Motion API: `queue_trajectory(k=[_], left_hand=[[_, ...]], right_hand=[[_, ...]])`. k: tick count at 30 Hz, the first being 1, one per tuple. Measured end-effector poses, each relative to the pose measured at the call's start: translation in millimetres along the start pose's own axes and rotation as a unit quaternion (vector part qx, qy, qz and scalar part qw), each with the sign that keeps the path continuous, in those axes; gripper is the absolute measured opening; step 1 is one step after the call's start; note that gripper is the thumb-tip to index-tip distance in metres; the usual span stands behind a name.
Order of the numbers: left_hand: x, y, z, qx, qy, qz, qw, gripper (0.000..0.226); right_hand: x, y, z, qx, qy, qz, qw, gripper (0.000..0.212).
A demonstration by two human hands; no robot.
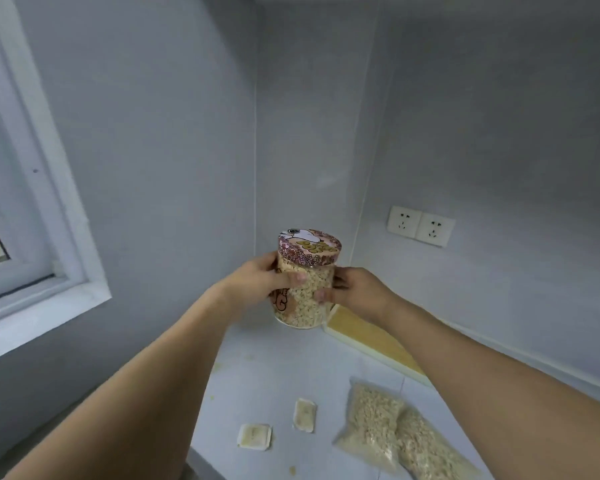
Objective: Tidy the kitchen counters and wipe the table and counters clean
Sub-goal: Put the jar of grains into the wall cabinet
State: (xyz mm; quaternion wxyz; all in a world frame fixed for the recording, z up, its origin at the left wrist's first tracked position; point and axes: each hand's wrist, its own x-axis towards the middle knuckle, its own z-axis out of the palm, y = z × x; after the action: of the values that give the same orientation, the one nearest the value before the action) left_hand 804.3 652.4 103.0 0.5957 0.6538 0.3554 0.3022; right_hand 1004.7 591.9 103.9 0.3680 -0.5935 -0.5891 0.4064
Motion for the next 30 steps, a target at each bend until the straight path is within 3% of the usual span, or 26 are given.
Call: queue_trajectory(k=[2, 5, 10, 15, 19, 27, 30], left_hand=[[-20, 37, -4, 0.007, 0.009, 0.025, 1.000, 0.057], [-48, 93, -8, 0.011, 0.023, 0.070, 0.997, 0.050], [-89, 176, -9, 0.061, 0.040, 0.146, 0.987, 0.072], [-108, 254, -6, 0.072, 0.066, 0.214, 0.972, 0.054], [-106, 308, -6, 0.071, 0.080, 0.277, 0.955, 0.071], [-59, 405, -9, 0.051, 0.111, 0.404, 0.906, 0.077], [-28, 434, -5, 0.035, 0.123, 0.436, 0.891, 0.060]], right_hand=[[-15, -39, -5, -0.013, 0.012, -0.033, 0.999, 0.041], [-40, -95, -11, -0.023, 0.030, -0.081, 0.996, 0.045], [-83, -170, -23, -0.034, 0.070, -0.168, 0.983, 0.045], [-102, -238, -46, -0.028, 0.114, -0.235, 0.965, 0.037], [-99, -290, -71, -0.060, 0.141, -0.273, 0.950, 0.041], [-82, -385, -140, -0.103, 0.185, -0.360, 0.909, 0.041], [-62, -408, -165, -0.106, 0.212, -0.374, 0.897, 0.045]])
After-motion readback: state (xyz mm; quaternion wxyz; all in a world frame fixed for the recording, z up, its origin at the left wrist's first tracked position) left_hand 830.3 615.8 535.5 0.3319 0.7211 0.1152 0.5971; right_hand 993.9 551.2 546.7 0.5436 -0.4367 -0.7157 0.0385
